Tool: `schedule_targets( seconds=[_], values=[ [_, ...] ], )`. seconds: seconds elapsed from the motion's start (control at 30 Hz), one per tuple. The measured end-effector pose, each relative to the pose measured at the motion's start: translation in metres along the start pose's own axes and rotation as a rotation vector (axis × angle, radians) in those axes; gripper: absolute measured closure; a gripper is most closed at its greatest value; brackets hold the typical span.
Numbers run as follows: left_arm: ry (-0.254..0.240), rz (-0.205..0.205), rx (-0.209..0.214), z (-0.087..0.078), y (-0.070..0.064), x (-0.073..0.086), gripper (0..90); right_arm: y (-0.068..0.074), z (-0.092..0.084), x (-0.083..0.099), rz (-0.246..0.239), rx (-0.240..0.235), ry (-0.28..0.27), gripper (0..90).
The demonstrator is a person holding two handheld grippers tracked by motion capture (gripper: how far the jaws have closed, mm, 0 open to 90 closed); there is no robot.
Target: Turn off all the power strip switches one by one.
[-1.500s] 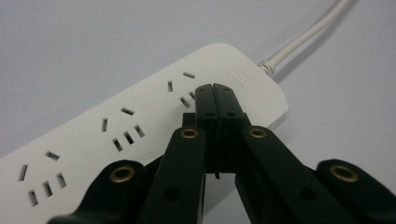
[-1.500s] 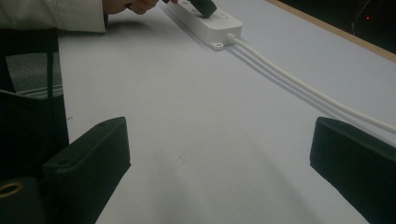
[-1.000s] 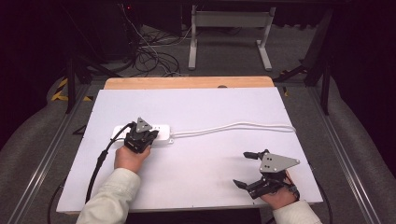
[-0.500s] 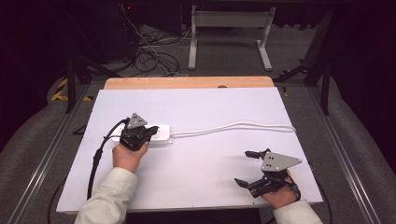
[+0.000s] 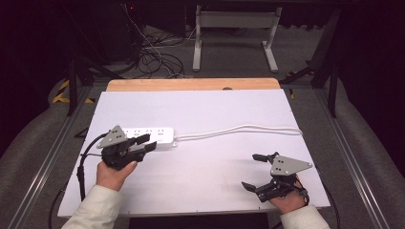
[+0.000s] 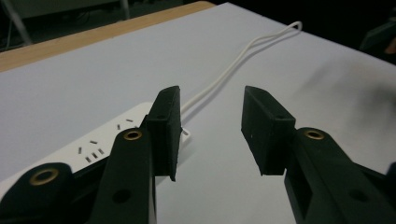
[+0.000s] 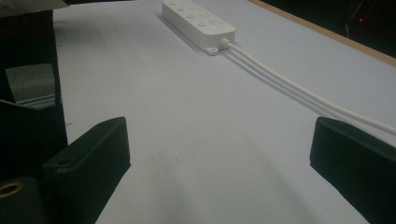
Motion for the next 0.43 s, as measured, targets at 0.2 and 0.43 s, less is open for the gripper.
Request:
schedule_targets(
  seconds=[0.2,0.43],
  values=[
    [-0.024,0.056,-0.020,-0.025,-0.007,0.028,35.6,0.000,0.000,0.000,0.006,0.000,-0.004,5.3],
    [-0.012,0.090,-0.106,-0.030,-0.010,0.047,27.8,-0.001,0.000,0.000,0.015,-0.001,-0.008,5.3]
  ],
)
Point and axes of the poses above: each handheld gripper's, and its own axes: z roughly forward along the jaws, x roughly out of its underside, y roughly to its left, the point moved 5 cm from there along z, roughly forward along the jaws, and after that the axes turned 8 degrees about -y, right-handed, at the moved point
